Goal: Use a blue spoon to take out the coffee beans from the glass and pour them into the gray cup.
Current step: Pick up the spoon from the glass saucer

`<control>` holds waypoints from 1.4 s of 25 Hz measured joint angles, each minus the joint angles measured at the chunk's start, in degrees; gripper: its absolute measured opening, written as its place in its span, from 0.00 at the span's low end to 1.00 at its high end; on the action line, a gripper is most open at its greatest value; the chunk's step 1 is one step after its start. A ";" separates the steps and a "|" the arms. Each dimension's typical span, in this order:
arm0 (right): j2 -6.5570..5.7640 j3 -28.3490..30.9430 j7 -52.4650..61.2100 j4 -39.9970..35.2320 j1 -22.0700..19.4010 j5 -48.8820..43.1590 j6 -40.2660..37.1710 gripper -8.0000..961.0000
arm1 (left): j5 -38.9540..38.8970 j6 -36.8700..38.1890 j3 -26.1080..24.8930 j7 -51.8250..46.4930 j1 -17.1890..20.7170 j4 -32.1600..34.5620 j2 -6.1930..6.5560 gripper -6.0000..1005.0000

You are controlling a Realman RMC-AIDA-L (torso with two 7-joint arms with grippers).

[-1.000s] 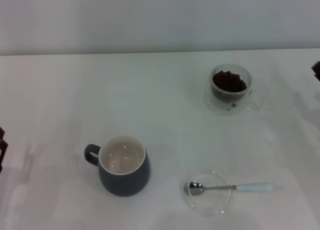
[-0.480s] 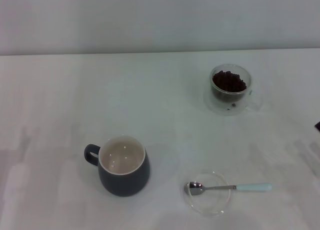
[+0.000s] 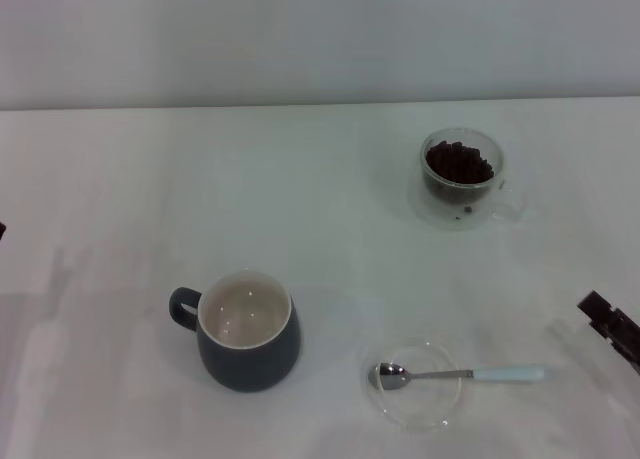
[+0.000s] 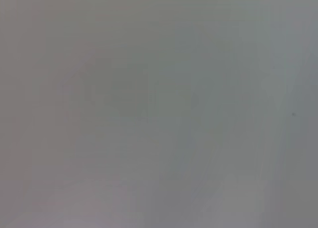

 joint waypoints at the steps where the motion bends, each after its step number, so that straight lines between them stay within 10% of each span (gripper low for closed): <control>1: 0.01 1.19 -0.02 0.61 -0.11 -0.72 -0.18 0.91 | -0.01 0.00 0.01 -0.02 0.05 0.12 0.00 0.88; 21: -0.05 36.67 -21.86 18.56 -2.69 -28.47 -6.92 0.89 | -0.06 0.17 -0.35 -0.11 -2.70 0.48 0.17 0.88; 35: 0.09 53.34 -31.50 24.32 -2.97 -44.34 3.72 0.87 | 0.23 0.23 -0.34 0.20 -4.03 0.00 0.26 0.88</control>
